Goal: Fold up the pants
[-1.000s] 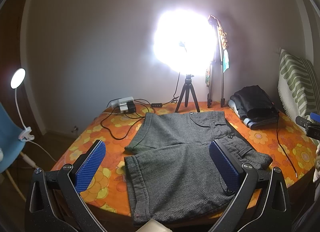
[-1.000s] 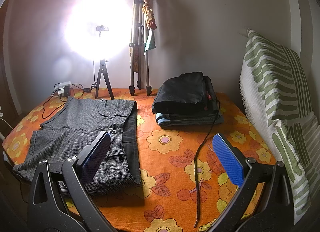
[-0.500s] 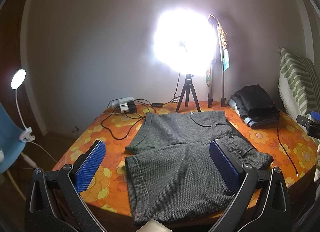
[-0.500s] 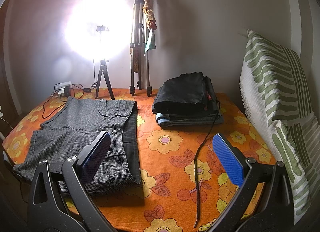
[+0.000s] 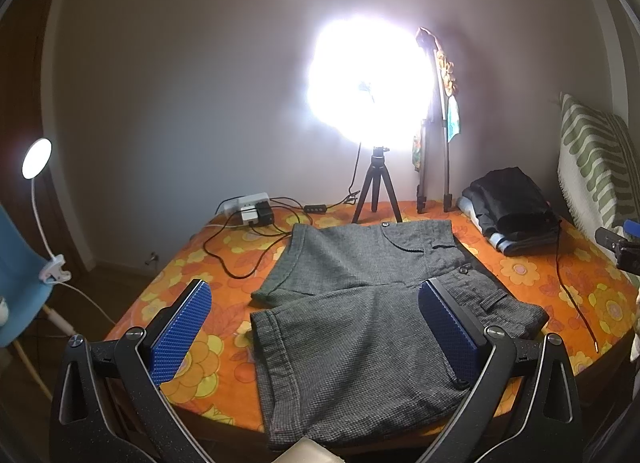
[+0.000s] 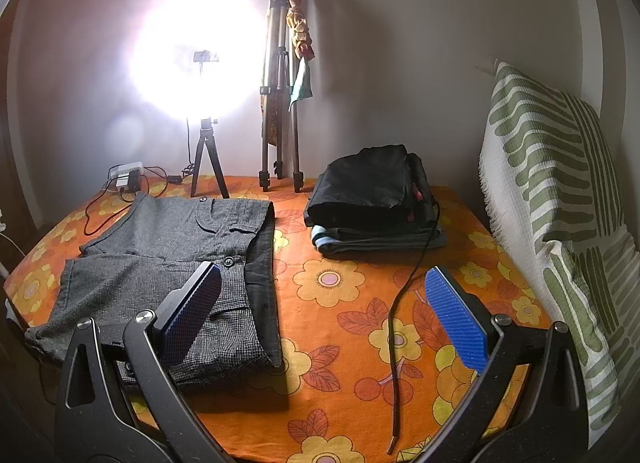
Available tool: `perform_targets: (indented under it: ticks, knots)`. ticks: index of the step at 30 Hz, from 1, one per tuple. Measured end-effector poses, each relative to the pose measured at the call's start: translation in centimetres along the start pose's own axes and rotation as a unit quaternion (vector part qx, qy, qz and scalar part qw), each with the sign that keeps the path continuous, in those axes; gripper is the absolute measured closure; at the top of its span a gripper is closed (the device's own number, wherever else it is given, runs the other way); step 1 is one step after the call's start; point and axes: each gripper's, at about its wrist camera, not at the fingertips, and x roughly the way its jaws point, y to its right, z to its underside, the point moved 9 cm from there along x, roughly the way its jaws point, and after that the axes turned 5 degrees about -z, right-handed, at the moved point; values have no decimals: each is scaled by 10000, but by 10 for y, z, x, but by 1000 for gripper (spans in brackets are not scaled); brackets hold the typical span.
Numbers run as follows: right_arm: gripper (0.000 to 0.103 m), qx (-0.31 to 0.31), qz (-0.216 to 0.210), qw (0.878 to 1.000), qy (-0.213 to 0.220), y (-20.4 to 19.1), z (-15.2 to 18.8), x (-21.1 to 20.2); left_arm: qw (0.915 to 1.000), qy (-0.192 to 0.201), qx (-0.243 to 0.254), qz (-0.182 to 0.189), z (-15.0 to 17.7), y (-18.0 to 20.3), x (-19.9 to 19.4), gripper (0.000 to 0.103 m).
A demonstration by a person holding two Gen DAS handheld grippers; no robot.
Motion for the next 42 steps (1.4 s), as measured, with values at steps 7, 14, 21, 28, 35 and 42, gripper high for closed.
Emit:
perform_targets:
  ticks: [7,14,21,28,35,42]
  knots:
    - [0,7,-20,10000,-2,-1,-1,0,9999,-97,-24,-33,4,-2,6,0]
    - [0,-39,-59,10000,26,-4,-3,-1,9998,-192,-45,-11,8,-10,19,0]
    - [0,-265,-295,9992,14,-16,0,4,9992,-389,-14,67,25,-23,32,0]
    - [0,-445,-681,9965,-182,-32,16,18,9968,-728,256,192,54,-32,38,8]
    - [10,-569,-1306,9842,-1052,-47,58,49,9873,-1281,839,431,105,-40,36,20]
    - [22,-485,-1789,9672,-1736,-60,88,74,9760,-1565,1205,913,136,-24,30,34]
